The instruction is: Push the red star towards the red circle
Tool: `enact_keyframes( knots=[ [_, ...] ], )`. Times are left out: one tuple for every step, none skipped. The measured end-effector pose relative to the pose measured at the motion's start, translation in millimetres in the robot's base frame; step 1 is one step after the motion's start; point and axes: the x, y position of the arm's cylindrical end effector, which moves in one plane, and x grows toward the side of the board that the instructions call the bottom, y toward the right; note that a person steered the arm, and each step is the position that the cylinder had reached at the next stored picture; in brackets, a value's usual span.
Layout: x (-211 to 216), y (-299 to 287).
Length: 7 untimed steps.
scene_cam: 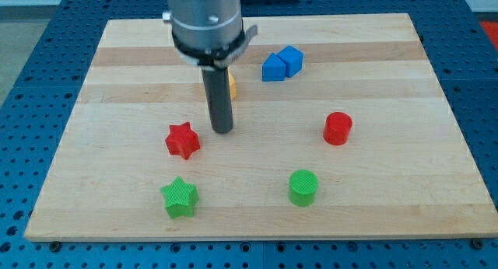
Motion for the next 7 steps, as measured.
enact_keyframes(
  knots=[
    [32.6,-0.6],
    [32.6,-0.6],
    [89.5,17.0],
    [141.7,21.3],
    [142.5,20.2],
    [142.1,3.6],
    [142.3,-47.1]
  ],
)
